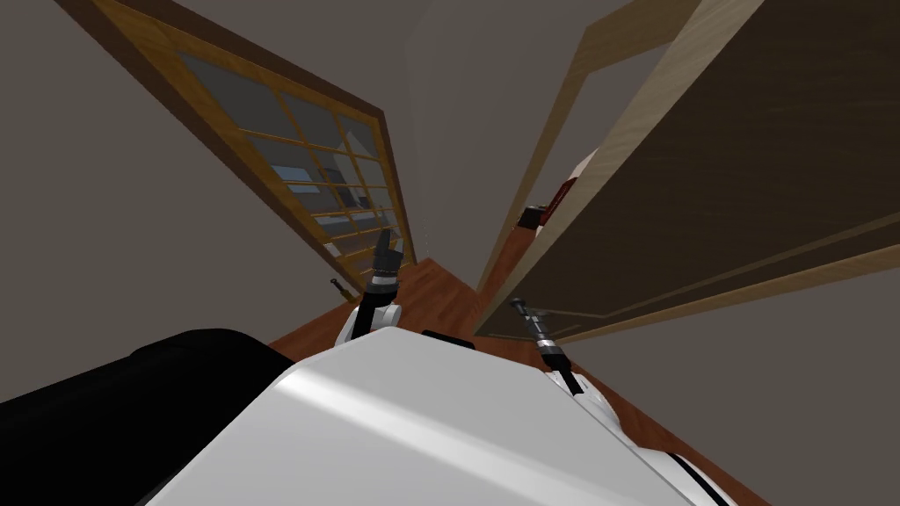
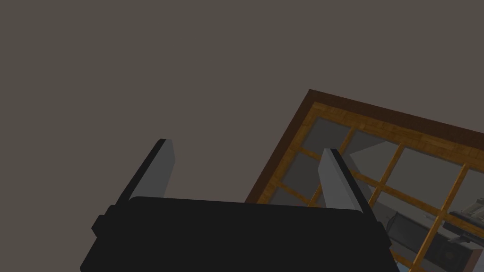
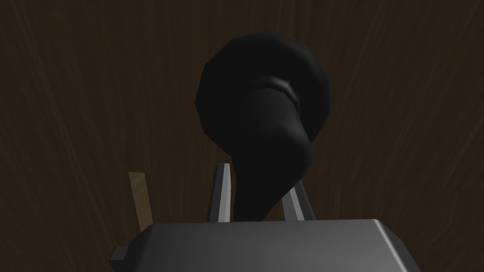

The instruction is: Pull the door open

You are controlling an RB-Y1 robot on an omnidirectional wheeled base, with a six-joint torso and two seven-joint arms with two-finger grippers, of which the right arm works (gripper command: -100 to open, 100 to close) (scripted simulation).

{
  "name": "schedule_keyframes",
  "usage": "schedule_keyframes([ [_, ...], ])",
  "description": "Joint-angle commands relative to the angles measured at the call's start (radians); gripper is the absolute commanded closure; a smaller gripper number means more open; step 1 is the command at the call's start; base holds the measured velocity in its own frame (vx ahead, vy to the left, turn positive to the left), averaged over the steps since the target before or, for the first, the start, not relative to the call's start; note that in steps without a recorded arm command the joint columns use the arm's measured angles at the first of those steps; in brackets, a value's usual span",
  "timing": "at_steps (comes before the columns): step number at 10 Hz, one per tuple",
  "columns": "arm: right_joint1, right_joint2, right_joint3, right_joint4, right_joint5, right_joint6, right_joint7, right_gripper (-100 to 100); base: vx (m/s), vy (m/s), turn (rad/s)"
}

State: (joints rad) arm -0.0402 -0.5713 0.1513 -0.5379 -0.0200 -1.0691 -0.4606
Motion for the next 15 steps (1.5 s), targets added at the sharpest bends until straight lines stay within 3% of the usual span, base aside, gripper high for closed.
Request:
schedule_keyframes([
  [1,0.010,-0.006,0.006,0.005,0.001,-0.024,-0.006,100,-0.210,-0.093,0.178],
  [5,0.036,-0.030,0.018,0.026,0.001,-0.089,-0.023,100,-0.185,-0.121,0.189],
  [6,0.036,-0.030,0.018,0.026,0.001,-0.089,-0.023,100,-0.156,-0.043,0.041],
  [9,0.053,-0.046,0.026,0.039,0.001,-0.129,-0.034,100,-0.147,-0.076,0.133],
  [10,0.049,-0.037,0.026,0.040,0.002,-0.119,-0.031,100,-0.064,-0.033,0.038],
  [15,0.075,-0.052,0.029,0.065,-0.004,-0.176,-0.038,100,-0.167,-0.085,0.177],
])
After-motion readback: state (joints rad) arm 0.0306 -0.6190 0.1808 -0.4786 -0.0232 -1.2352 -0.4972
